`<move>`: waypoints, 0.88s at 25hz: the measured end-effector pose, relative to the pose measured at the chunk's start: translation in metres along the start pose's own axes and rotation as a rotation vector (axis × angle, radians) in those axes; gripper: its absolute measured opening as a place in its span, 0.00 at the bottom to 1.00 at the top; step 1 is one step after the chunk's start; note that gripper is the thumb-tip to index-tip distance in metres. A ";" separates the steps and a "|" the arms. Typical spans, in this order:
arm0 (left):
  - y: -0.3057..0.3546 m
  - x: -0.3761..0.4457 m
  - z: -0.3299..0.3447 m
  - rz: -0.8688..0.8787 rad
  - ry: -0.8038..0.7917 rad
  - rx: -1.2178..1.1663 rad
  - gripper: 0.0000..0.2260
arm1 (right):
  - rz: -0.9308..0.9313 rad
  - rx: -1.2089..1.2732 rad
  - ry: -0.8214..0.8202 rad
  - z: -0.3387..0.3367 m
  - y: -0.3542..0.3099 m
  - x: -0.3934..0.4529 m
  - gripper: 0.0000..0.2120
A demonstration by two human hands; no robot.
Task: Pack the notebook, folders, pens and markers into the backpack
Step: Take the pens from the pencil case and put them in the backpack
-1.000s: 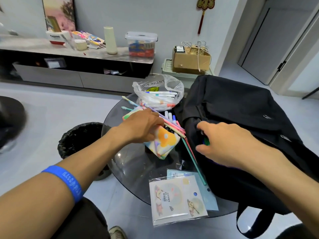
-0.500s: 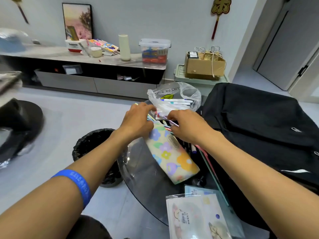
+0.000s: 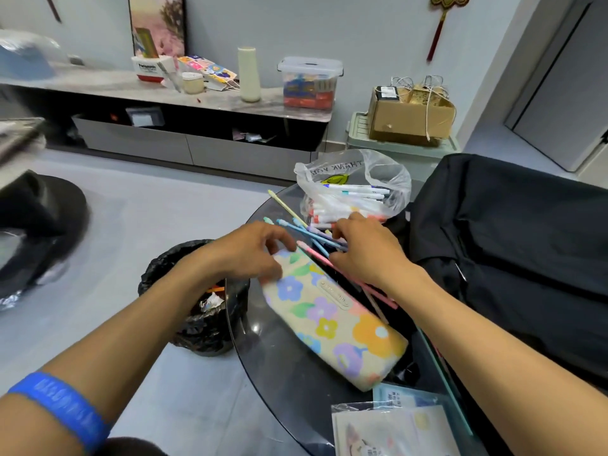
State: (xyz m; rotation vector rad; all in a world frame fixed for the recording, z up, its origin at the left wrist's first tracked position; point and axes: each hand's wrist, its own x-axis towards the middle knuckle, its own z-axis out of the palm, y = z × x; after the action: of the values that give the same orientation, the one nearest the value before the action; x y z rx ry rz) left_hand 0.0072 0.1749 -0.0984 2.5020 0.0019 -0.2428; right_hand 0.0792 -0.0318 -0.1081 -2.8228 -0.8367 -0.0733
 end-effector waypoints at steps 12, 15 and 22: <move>-0.008 0.013 0.014 -0.098 0.154 0.068 0.08 | 0.069 -0.136 -0.004 0.017 -0.029 0.016 0.22; -0.012 0.016 0.016 -0.093 0.153 0.067 0.08 | 0.043 -0.084 -0.060 0.021 -0.037 0.018 0.23; -0.019 0.020 0.023 -0.138 0.225 0.096 0.07 | 0.143 -0.015 -0.080 0.022 -0.045 0.029 0.28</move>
State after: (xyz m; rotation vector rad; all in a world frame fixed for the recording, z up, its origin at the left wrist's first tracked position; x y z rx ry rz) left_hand 0.0220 0.1754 -0.1307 2.6144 0.2609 -0.0164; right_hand 0.0786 0.0248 -0.1188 -2.9068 -0.6496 0.0552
